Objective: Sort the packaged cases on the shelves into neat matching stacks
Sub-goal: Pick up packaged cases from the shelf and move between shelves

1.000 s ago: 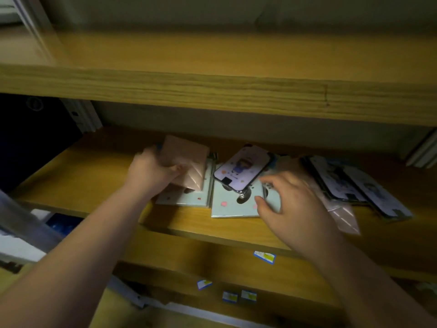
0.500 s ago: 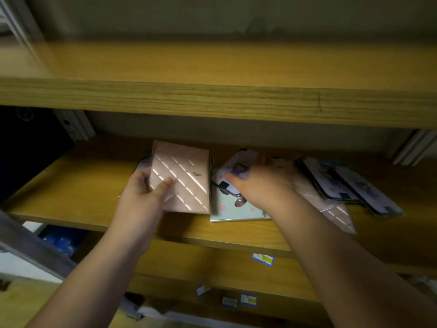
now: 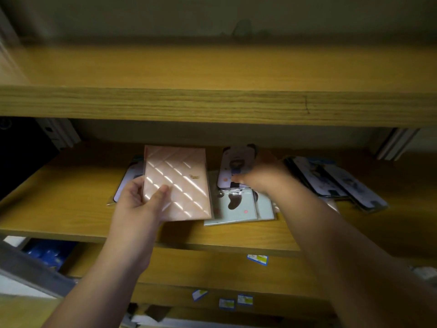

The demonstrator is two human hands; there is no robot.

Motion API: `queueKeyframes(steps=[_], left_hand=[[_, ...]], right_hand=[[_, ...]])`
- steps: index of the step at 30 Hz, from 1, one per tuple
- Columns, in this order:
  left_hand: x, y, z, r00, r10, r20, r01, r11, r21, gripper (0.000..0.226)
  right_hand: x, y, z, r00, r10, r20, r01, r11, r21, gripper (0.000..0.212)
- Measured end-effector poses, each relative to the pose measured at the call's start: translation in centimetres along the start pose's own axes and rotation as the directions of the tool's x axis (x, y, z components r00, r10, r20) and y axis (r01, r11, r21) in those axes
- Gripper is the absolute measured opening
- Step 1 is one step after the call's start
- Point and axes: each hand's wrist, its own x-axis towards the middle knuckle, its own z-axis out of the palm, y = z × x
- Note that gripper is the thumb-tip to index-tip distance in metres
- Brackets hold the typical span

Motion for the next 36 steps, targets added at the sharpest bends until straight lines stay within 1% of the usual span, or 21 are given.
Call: queueKeyframes(steps=[1,3,4,8,10,12,16,19,21,23,26,28,30,33,36], left_hand=[[0.0,0.0,0.1,1.0,-0.004,0.007,0.004,1.0,-0.009,0.024],[0.0,-0.1,0.2,1.0,-0.007,0.02,0.008,1.0,-0.021,0.024],[0.1,-0.2,0.3,1.0,-0.005,0.026,0.006,1.0,-0.021,0.024],[0.2,-0.3,0.8,0.998,-0.02,0.051,0.023,0.999,-0.046,0.021],[0.2,-0.4,1.5,0.998,-0.032,0.052,0.035,0.998,-0.058,0.022],[-0.1,-0.5,2.7,0.997,-0.04,0.061,0.044,0.997,-0.066,0.024],[-1.8,-0.4,6.1,0.992,-0.058,0.111,0.068,0.993,-0.094,0.029],[-4.0,-0.2,8.8,0.988,-0.052,0.146,0.069,0.991,-0.112,0.028],[-5.8,0.0,10.4,0.983,-0.048,0.175,0.069,0.991,-0.118,0.03],[-8.0,0.1,12.1,0.976,-0.047,0.212,0.072,0.991,-0.115,0.031],[-11.8,0.1,14.7,0.972,-0.048,0.229,0.079,0.988,-0.129,0.03],[-14.8,0.1,16.5,0.97,-0.048,0.237,0.082,0.987,-0.135,0.028],[-18.0,-0.1,18.2,0.973,-0.042,0.225,0.074,0.988,-0.134,0.029],[-23.1,-0.5,20.8,0.978,-0.049,0.202,0.076,0.989,-0.126,0.04],[-28.0,-1.2,23.4,0.98,-0.083,0.182,0.103,0.989,-0.105,0.034]], right_hand=[[-0.2,0.2,-0.3,1.0,-0.004,0.01,0.004,1.0,-0.008,0.047],[-0.7,0.8,-0.8,1.0,-0.016,0.021,0.015,0.998,0.062,0.029],[-1.0,0.9,-1.1,1.0,-0.001,0.017,-0.001,0.994,0.113,0.026],[-2.8,1.4,-2.4,0.99,0.138,0.028,-0.141,0.958,0.249,0.024],[-4.3,2.0,-3.0,0.988,0.157,0.015,-0.152,0.925,0.347,0.016],[-5.9,3.0,-3.8,0.99,0.139,-0.015,-0.119,0.892,0.436,0.007],[-9.4,5.6,-6.5,0.984,0.122,-0.131,-0.015,0.784,0.621,0.008],[-12.4,8.2,-8.9,0.96,0.184,-0.211,0.031,0.681,0.732,0.011],[-14.4,10.0,-10.5,0.939,0.221,-0.262,0.067,0.632,0.772,0.01],[-16.6,11.8,-12.0,0.921,0.281,-0.27,0.048,0.606,0.794,0.011],[-19.5,14.3,-14.3,0.904,0.336,-0.267,0.009,0.608,0.794,0.009],[-22.2,15.7,-16.1,0.902,0.374,-0.215,-0.028,0.548,0.836,0.009],[-25.0,17.4,-17.7,0.932,0.313,-0.183,-0.022,0.554,0.832,0.008],[-29.6,20.1,-20.4,0.964,0.217,-0.152,0.018,0.519,0.854,0.014],[-33.2,23.1,-23.2,0.98,0.152,-0.125,0.021,0.55,0.835,0.018]])
